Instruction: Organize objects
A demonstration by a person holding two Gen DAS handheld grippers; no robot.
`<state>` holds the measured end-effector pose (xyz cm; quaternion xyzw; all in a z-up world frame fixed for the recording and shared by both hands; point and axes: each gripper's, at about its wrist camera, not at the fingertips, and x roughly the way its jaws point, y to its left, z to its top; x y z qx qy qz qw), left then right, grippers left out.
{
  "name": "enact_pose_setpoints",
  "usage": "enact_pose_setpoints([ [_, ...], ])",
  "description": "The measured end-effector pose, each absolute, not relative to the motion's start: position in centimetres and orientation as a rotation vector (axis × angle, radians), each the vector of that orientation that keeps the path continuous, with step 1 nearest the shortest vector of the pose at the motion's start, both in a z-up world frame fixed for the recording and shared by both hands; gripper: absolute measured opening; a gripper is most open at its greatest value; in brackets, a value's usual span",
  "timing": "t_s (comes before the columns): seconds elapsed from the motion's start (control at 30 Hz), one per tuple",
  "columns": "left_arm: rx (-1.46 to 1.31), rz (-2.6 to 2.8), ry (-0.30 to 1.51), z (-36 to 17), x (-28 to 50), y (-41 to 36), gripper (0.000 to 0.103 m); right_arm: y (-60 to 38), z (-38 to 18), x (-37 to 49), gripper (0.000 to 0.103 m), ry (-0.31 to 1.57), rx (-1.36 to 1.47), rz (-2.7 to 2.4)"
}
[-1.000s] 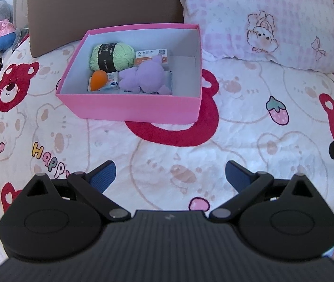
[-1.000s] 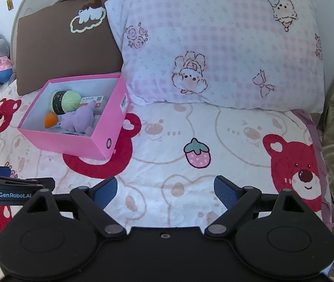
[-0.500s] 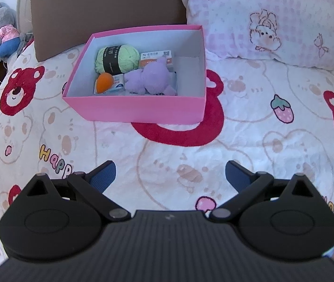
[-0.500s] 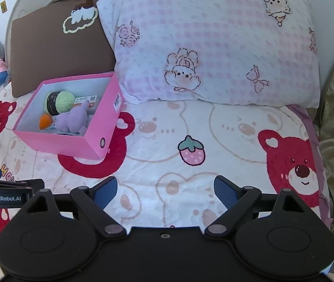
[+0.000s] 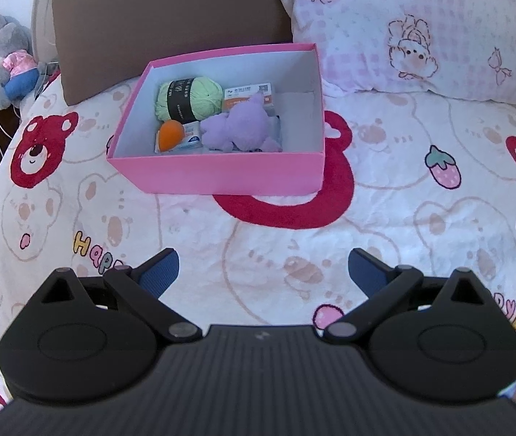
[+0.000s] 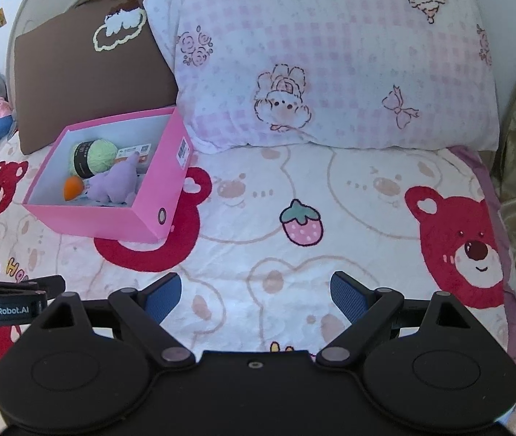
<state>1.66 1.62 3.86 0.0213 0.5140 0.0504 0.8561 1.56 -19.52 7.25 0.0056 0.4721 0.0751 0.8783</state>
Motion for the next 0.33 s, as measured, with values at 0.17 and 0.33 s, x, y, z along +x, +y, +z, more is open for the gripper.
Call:
enact_pose_setpoints([
  [0.17,0.046,0.113,1.082,3.92,1.49,1.53,0.101,-19.61,7.22,1.52,0.092,0.986,0.012,0.154],
  [0.33,0.065,0.101,1.075,4.09,1.2,1.1,0.101,-19.69,7.02,1.58,0.092,0.993,0.014,0.149],
])
